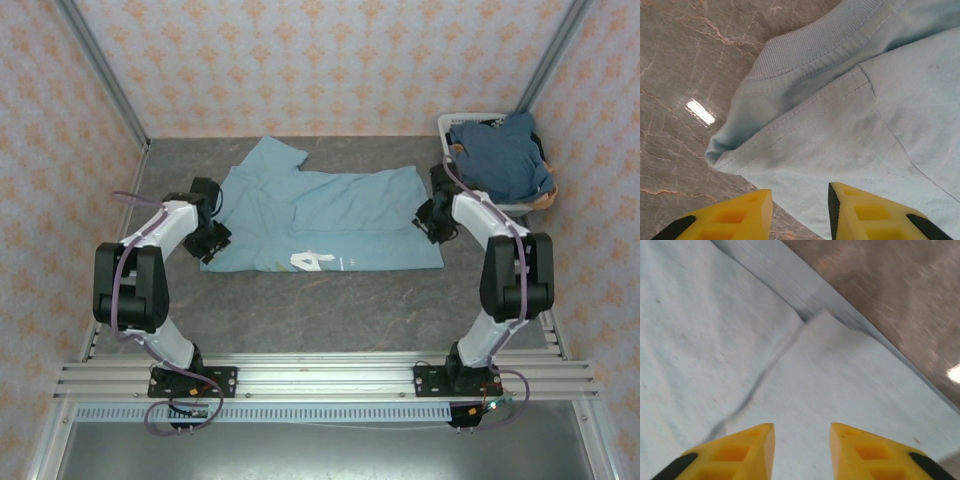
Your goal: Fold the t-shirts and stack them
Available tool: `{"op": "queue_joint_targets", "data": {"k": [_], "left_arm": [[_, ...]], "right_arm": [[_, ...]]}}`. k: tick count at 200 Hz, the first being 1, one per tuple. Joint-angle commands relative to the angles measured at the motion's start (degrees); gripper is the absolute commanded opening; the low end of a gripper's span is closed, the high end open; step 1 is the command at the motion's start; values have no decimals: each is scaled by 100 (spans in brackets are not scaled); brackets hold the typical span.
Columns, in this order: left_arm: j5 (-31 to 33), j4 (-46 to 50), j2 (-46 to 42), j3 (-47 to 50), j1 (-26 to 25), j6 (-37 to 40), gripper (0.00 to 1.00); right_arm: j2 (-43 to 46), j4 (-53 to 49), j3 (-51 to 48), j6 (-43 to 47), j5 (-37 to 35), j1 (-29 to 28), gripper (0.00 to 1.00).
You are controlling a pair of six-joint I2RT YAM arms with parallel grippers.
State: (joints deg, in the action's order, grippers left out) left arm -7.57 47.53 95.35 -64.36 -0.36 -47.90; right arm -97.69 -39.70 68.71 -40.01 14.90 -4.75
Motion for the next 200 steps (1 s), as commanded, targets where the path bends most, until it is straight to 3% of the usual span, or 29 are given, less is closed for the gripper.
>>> {"op": "queue_joint_targets", "data": {"k": [1, 50, 111, 146, 200], "left_arm": [[168, 79, 329, -63, 57, 131, 35], [723, 321, 577, 239, 326, -159, 35], [842, 286, 335, 811, 720, -356, 35], [731, 387, 19, 1200, 977, -484, 35], [517, 419, -711, 2125, 1167, -1043, 35]], "right_arm": [[161, -101, -539, 73, -187, 27, 29], [-166, -196, -675, 99, -400, 19, 26], [-757, -851, -747, -54, -662, -207, 24], [-539, -1233, -991, -155, -853, -409, 24], [19, -1398, -1730, -444, -525, -722, 26]]}}
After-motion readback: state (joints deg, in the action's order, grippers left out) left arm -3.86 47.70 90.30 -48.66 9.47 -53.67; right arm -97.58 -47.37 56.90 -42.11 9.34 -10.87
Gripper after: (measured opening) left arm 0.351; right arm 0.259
